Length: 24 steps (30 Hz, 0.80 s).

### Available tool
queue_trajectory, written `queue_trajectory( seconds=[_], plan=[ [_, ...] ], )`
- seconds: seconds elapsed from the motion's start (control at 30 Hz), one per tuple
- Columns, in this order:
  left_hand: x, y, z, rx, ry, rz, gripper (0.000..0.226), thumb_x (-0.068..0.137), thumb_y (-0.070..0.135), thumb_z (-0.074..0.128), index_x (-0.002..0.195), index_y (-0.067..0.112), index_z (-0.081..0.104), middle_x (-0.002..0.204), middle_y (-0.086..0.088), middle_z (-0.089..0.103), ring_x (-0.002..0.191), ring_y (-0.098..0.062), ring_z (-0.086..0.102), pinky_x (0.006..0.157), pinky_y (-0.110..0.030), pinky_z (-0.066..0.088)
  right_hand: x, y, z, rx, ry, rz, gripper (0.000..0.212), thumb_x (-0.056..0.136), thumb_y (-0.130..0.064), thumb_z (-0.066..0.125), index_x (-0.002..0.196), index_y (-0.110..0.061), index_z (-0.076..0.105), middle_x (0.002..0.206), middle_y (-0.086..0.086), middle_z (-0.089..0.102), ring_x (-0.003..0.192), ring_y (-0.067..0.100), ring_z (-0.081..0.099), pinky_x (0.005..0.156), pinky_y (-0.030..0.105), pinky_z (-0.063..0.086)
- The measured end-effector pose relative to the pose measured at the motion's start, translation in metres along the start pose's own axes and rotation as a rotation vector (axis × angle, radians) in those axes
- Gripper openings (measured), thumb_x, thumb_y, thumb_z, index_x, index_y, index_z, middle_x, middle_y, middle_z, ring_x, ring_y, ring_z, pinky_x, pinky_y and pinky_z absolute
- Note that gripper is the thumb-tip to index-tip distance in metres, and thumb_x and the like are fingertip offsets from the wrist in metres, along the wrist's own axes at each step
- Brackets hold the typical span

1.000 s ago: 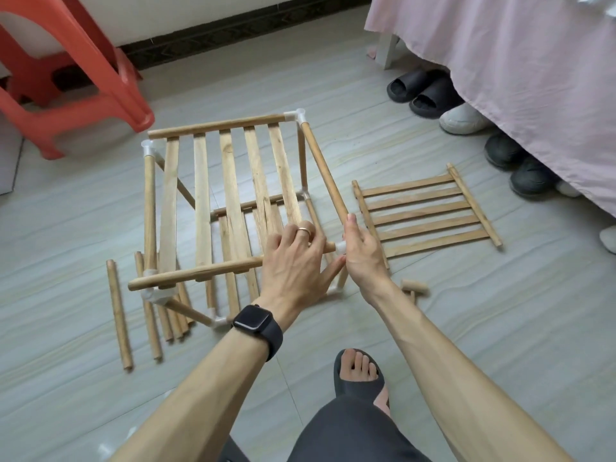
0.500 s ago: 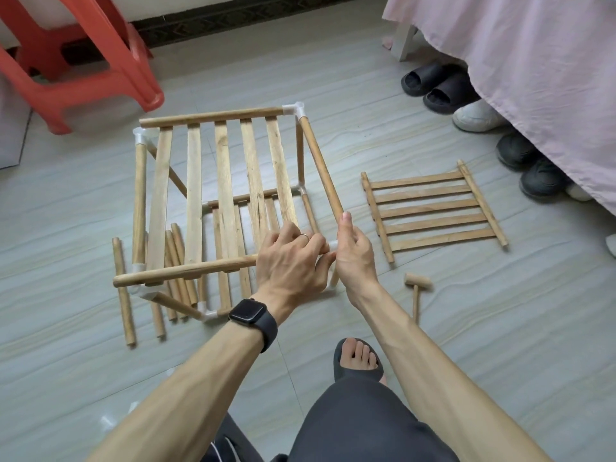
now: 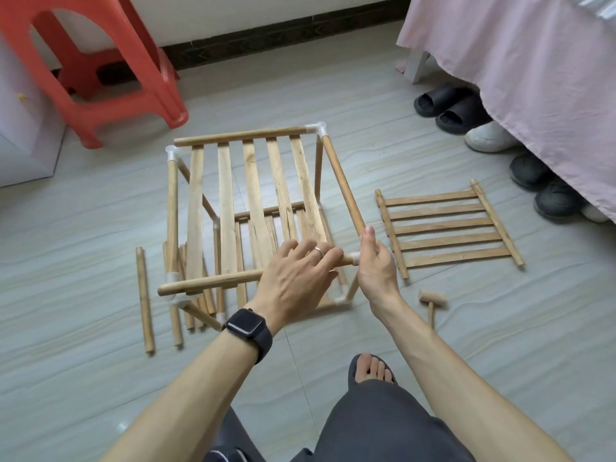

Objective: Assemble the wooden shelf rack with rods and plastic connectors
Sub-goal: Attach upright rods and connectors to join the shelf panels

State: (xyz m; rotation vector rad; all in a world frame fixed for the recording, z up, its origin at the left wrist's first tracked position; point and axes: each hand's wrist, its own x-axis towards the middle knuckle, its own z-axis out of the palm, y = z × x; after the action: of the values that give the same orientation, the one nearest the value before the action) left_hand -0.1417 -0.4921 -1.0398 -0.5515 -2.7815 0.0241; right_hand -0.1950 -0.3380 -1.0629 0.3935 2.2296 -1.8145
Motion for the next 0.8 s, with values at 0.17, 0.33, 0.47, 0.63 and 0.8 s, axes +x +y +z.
queue_trajectory(
  seconds=[0.17, 0.33, 0.47, 0.63, 0.8],
  plan=[
    [-0.023, -0.041, -0.023, 0.092, -0.093, -0.135, 0.057, 0.092, 0.063, 0.055, 0.128, 0.021, 0.060, 0.130, -0.004, 0.062, 0.111, -0.027, 0.062, 0.089, -0.042, 0.049, 0.004, -0.011, -0.012, -0.064, 0.142, -0.022, 0.053, 0.103, -0.063, 0.030, 0.093, -0.022, 0.063, 0.079, -0.001, 0.063, 0.082, 0.013, 0.062, 0.065, 0.025, 0.046],
    [-0.049, -0.068, -0.056, 0.001, -0.216, -0.469, 0.075, 0.092, 0.080, 0.026, 0.138, 0.027, 0.054, 0.145, -0.002, 0.053, 0.135, -0.023, 0.046, 0.109, -0.045, 0.036, 0.032, -0.036, -0.034, -0.168, 0.299, 0.033, 0.052, 0.103, -0.057, 0.043, 0.112, -0.008, 0.059, 0.114, 0.012, 0.064, 0.106, 0.031, 0.059, 0.083, 0.034, 0.041],
    [-0.064, -0.064, -0.062, -0.376, -0.205, -1.085, 0.063, 0.100, 0.058, 0.036, 0.150, 0.020, 0.030, 0.134, -0.010, 0.057, 0.122, -0.030, 0.054, 0.099, -0.045, 0.045, 0.021, -0.053, -0.037, -0.266, 0.369, 0.117, 0.074, 0.091, -0.056, 0.065, 0.137, -0.002, 0.041, 0.144, 0.025, 0.043, 0.133, 0.040, 0.041, 0.106, 0.045, 0.040],
    [-0.059, -0.041, -0.061, -0.807, -0.133, -1.283, 0.065, 0.107, 0.043, 0.034, 0.158, 0.022, -0.001, 0.076, 0.009, 0.046, 0.063, -0.005, 0.047, 0.055, -0.023, 0.034, -0.054, -0.036, 0.011, -0.008, -0.143, 0.290, 0.102, 0.086, -0.056, 0.073, 0.157, -0.007, 0.018, 0.144, 0.017, 0.050, 0.129, 0.032, 0.055, 0.102, 0.055, 0.051],
    [-0.055, -0.031, -0.056, -0.872, -0.246, -1.316, 0.074, 0.105, 0.049, 0.034, 0.157, 0.012, -0.005, 0.105, -0.012, 0.058, 0.077, -0.022, 0.056, 0.073, -0.032, 0.041, -0.062, -0.047, 0.048, 0.090, -0.303, 0.258, 0.046, 0.105, -0.027, 0.052, 0.136, 0.006, 0.043, 0.086, 0.012, 0.075, 0.077, 0.025, 0.078, 0.064, 0.039, 0.063]
  ],
)
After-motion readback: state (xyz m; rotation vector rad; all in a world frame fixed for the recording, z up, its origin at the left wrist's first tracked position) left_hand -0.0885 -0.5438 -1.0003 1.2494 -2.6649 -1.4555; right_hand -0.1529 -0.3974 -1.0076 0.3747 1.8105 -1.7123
